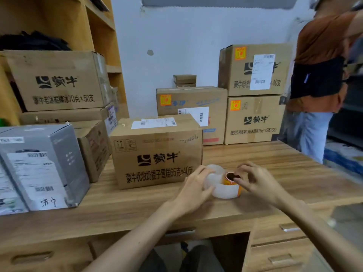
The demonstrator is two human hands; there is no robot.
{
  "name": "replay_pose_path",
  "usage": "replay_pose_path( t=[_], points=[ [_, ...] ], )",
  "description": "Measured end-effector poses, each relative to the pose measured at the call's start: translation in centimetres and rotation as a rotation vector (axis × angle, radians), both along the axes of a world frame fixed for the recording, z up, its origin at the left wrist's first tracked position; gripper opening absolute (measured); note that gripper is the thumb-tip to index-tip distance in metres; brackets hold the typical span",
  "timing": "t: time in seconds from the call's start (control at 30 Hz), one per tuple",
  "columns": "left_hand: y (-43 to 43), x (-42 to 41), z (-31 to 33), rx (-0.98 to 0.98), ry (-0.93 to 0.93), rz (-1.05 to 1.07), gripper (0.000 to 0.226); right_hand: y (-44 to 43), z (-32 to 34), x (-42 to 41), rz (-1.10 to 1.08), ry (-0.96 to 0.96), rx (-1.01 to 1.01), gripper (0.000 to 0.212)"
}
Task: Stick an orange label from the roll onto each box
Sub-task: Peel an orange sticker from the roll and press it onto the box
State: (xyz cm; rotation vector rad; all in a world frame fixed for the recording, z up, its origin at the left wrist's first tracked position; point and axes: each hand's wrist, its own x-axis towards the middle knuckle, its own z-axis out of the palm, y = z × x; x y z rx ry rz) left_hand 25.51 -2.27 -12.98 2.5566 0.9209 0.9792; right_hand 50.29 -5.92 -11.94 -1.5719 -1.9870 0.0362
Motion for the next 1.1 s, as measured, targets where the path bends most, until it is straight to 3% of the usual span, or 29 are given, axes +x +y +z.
replay_pose_path(
  t=[0.37,0.53,0.67,1.1],
  points=[
    [-2.4,5.4,-1.7,-0.338,-0.228,-0.083,0.009,-1.8,-1.7,0.4,0.037,0.143,-0.035,0.013],
    [-1.0,4.7,-2.2,-0.231,-0.122,0.011,0.009,-2.2,-1.7,-0.2,0.018,0.138,-0.042,0.026],
    [-0.2,3.8,-2.8,-0.174,-0.093,0.07,0.012,-2.2,-1.9,-0.9,-0.034,0.003,-0.014,0.017],
    [0.6,2.7,-4.1,-0.382,-0.287,0.057,0.015,-2.0,-3.9,-4.4,-0.305,-0.022,0.18,0.027]
  ],
)
